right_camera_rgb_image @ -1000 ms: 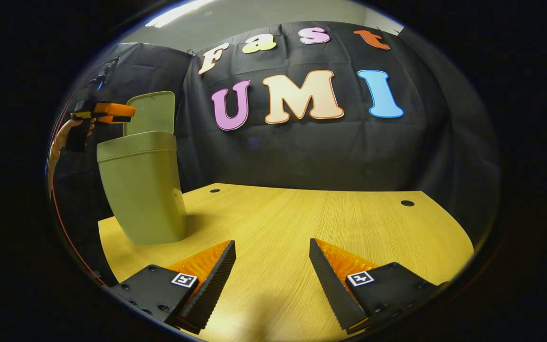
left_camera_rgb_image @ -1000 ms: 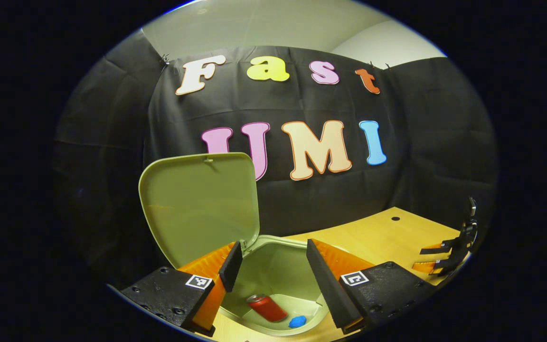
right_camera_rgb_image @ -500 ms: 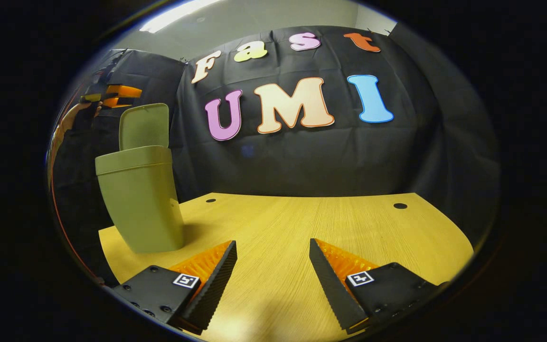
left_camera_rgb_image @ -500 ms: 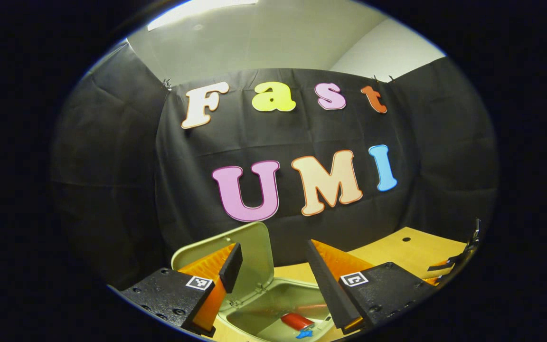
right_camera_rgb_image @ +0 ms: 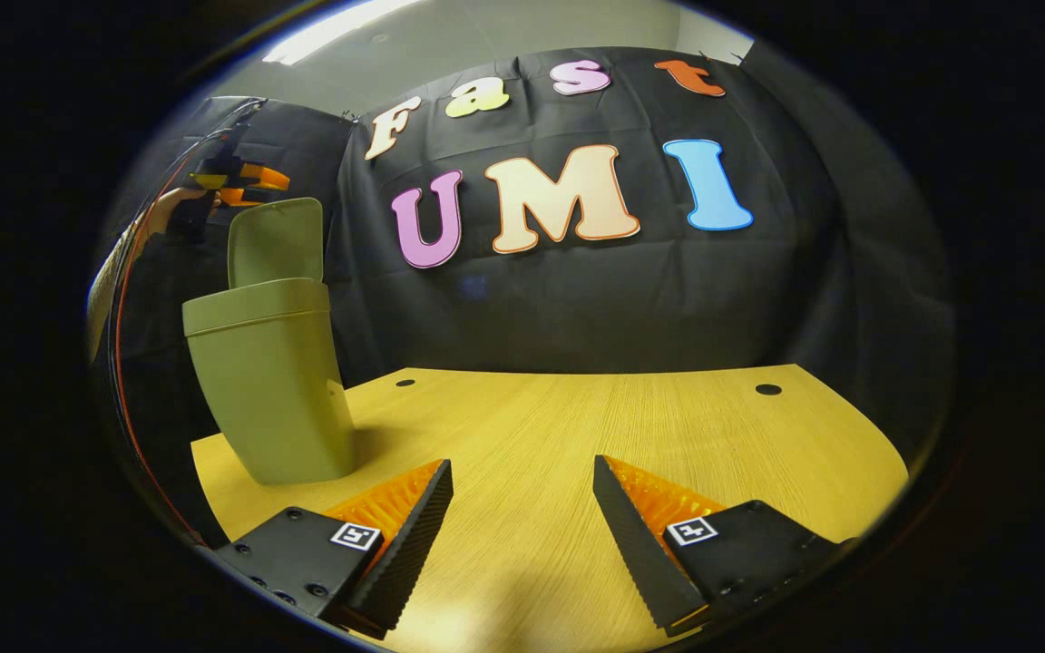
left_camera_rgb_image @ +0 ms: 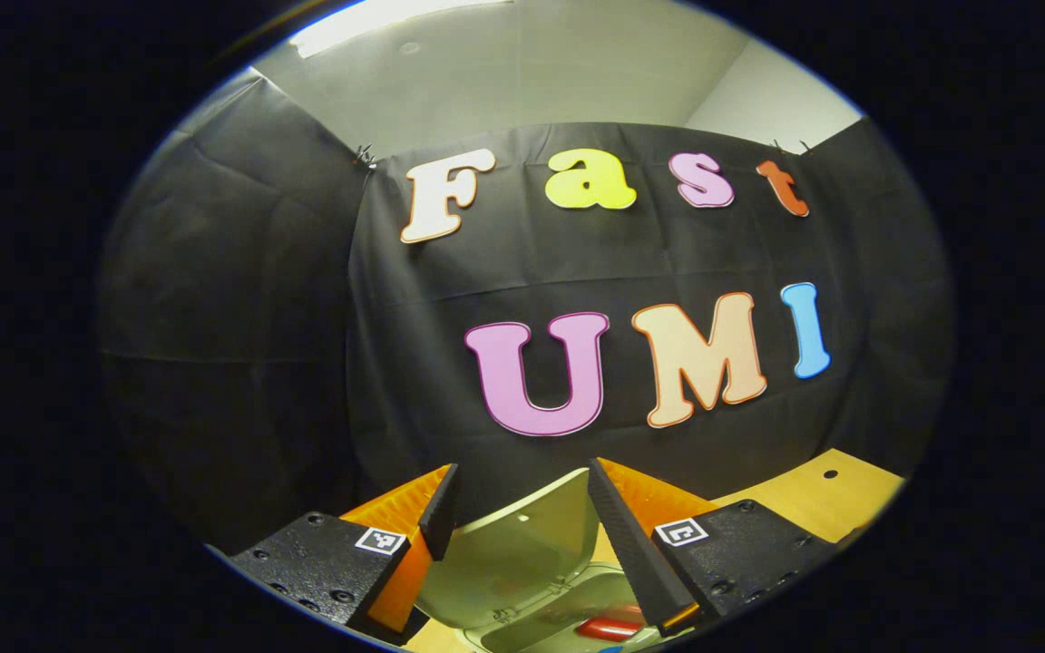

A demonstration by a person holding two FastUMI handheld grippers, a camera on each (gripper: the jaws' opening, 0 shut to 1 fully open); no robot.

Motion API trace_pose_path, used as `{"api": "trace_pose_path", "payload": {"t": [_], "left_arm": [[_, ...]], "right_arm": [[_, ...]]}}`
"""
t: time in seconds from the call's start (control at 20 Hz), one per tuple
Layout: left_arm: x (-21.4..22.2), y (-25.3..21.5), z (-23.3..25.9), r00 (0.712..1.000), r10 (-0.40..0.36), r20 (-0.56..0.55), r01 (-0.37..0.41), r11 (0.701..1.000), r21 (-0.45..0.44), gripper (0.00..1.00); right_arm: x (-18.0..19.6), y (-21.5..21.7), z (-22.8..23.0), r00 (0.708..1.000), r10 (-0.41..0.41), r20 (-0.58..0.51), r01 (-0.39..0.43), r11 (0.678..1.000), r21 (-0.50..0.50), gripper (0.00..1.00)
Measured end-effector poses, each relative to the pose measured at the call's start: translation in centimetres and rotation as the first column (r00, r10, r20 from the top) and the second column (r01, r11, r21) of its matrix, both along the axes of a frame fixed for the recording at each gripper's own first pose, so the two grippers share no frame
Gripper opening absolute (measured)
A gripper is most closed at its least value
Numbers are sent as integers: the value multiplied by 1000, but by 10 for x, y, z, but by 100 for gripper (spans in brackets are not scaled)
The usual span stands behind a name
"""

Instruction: Press the lid of the desktop garbage bin to open it, pick up the crumpled paper on the desktop and throw it into the bin, then pick up the pop can on the desktop and drop it into the bin, and finally close the garbage bin lid.

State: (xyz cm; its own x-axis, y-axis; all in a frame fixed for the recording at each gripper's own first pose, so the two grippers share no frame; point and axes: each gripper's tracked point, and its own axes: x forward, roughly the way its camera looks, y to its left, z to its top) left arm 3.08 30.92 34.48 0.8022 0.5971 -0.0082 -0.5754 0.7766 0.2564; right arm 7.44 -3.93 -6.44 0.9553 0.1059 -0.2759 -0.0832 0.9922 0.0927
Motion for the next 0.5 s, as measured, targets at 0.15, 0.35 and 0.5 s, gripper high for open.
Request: {"api": "trace_pose_path", "payload": {"t": [0.15, 0.35, 0.5], "left_arm": [[0, 18, -2, 999, 40, 4, -40, 999, -14, 84], [0, 15, -10, 999, 32, 5, -31, 999, -44, 84], [3, -14, -22, 998, -47, 30, 50, 992, -118, 83]], "right_arm": [[1, 0, -4, 1000, -2, -10, 2, 1000, -4, 98], [2, 2, -9, 1000, 3, -22, -3, 1000, 1, 99], [1, 1, -8, 1000, 4, -23, -4, 1000, -1, 99]]}}
